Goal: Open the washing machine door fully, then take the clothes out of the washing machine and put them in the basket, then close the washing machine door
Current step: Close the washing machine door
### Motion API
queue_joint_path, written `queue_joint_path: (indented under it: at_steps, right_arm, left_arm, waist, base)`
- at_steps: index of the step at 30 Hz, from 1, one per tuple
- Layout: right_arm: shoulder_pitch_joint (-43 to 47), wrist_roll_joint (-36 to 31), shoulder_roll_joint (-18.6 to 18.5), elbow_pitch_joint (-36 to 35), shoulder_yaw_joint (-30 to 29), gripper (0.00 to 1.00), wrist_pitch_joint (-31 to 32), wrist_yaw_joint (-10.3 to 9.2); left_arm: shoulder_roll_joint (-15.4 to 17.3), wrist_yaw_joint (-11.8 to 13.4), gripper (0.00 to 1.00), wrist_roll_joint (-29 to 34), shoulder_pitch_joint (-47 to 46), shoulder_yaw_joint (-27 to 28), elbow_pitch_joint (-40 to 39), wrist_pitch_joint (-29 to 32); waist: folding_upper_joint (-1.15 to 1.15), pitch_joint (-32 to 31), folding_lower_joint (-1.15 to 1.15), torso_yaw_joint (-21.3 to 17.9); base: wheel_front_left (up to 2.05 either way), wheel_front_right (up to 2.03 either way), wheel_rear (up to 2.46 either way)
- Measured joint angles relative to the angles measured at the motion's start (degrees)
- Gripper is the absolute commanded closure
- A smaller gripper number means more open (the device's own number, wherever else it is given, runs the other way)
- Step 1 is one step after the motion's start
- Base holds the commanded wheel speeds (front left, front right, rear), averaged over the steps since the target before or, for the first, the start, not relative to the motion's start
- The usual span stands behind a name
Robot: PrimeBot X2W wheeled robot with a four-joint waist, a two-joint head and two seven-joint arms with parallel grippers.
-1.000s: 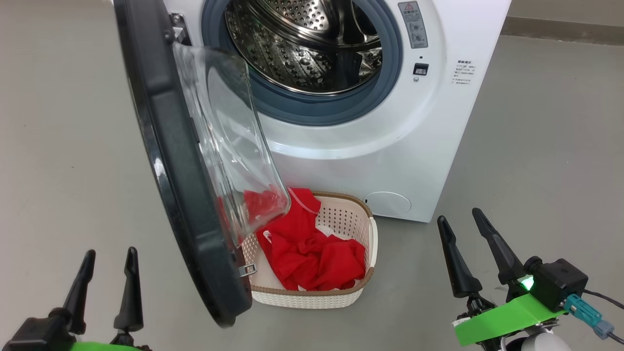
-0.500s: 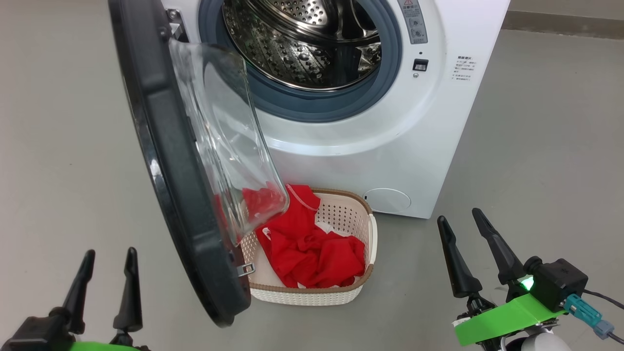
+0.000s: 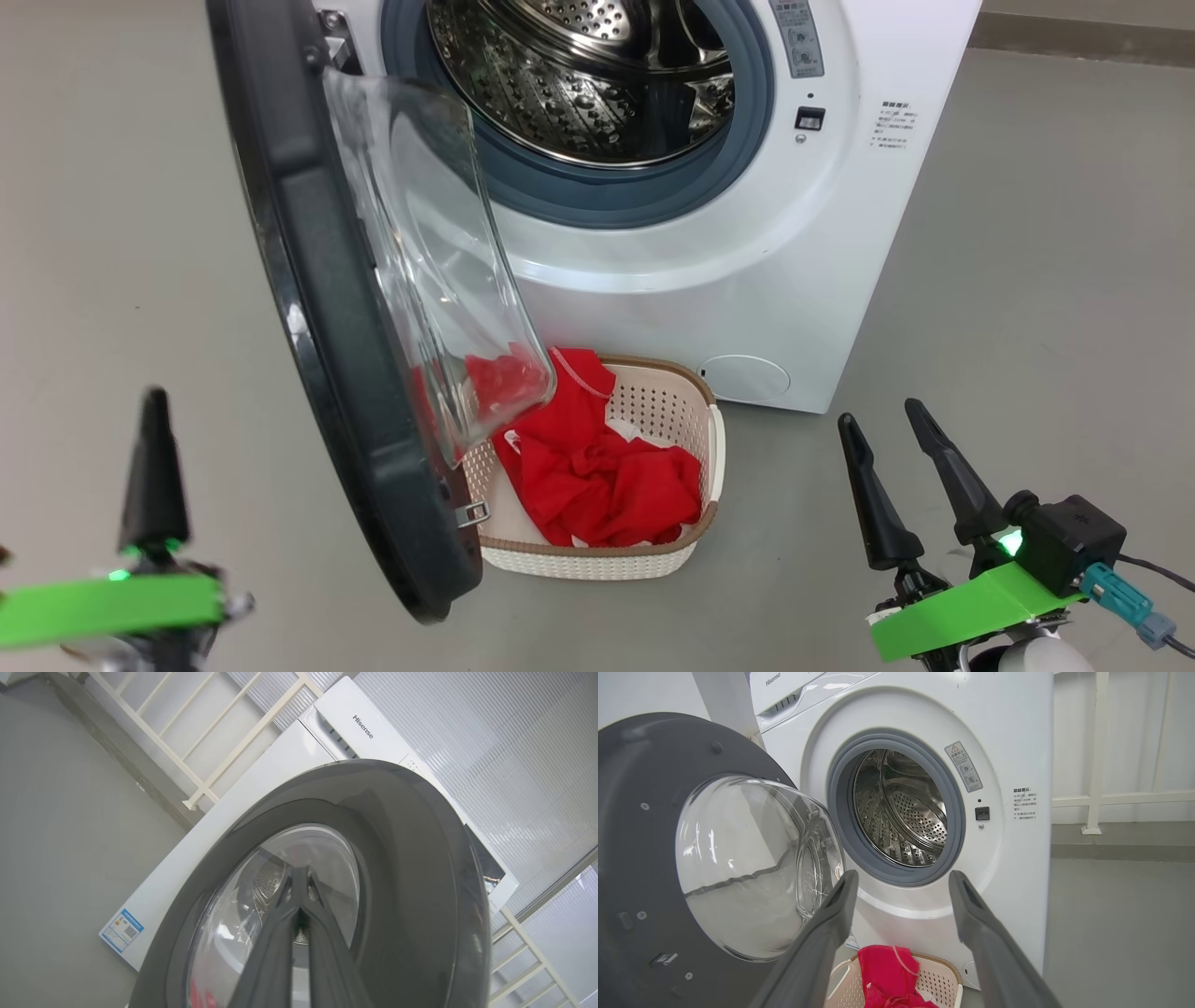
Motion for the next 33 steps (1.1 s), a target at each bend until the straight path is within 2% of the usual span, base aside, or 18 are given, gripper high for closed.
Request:
queue_joint_path:
  at_steps: [3, 6, 10, 13, 16, 20, 26, 33]
  right_arm:
    - [-0.01, 0.00, 0.00, 0.00, -0.01, 0.00, 0.00, 0.00]
    - [-0.01, 0.00, 0.00, 0.03, -0.02, 0.00, 0.00, 0.00]
    - [-0.02, 0.00, 0.00, 0.14, -0.01, 0.00, 0.00, 0.00]
    - [-0.03, 0.05, 0.00, 0.15, 0.01, 0.00, 0.00, 0.00]
    - [-0.05, 0.05, 0.00, 0.19, 0.01, 0.00, 0.00, 0.00]
    - [-0.20, 0.05, 0.00, 0.22, 0.02, 0.00, 0.00, 0.00]
    - [-0.76, 0.05, -0.01, 0.25, 0.02, 0.00, 0.00, 0.00]
    - [-1.05, 0.05, -0.01, 0.24, 0.05, 0.00, 0.00, 0.00]
  left_arm:
    - [-0.77, 0.00, 1.00, -16.36, -1.75, 2.55, -2.56, 6.35]
    - [-1.03, 1.05, 1.00, -28.48, -2.72, 4.89, -4.60, 12.21]
    - [-1.27, 6.80, 1.00, -41.12, -3.59, 5.81, -7.98, 20.26]
    - [-1.36, 11.16, 1.00, -47.30, -3.56, 5.75, -11.22, 24.95]
    - [-1.30, 14.34, 1.00, -49.90, -3.29, 5.27, -14.11, 27.78]
    - [-1.19, 16.31, 1.00, -50.02, -2.68, 4.16, -16.15, 29.21]
    - [-1.12, 18.59, 1.00, -51.82, -0.73, 2.12, -17.66, 30.78]
    - [-1.08, 19.01, 1.00, -52.09, -0.73, 1.62, -17.67, 30.73]
  waist:
    - [0.00, 0.21, 0.00, -0.07]
    - [0.00, 0.31, 0.00, -0.23]
    - [0.00, 0.44, 0.00, -0.56]
    - [0.00, 0.65, 0.00, -0.82]
    - [0.00, 0.98, 0.00, -1.08]
    - [0.00, 1.44, 0.00, -1.45]
    - [0.00, 2.02, 0.00, -2.10]
    - [0.00, 2.51, 0.00, -2.89]
  base:
    - [0.00, 0.00, 0.00]
    - [0.00, 0.00, 0.00]
    - [0.00, 0.00, 0.00]
    - [0.00, 0.00, 0.00]
    - [0.00, 0.00, 0.00]
    - [0.00, 0.00, 0.00]
    - [0.00, 0.00, 0.00]
    - [0.00, 0.00, 0.00]
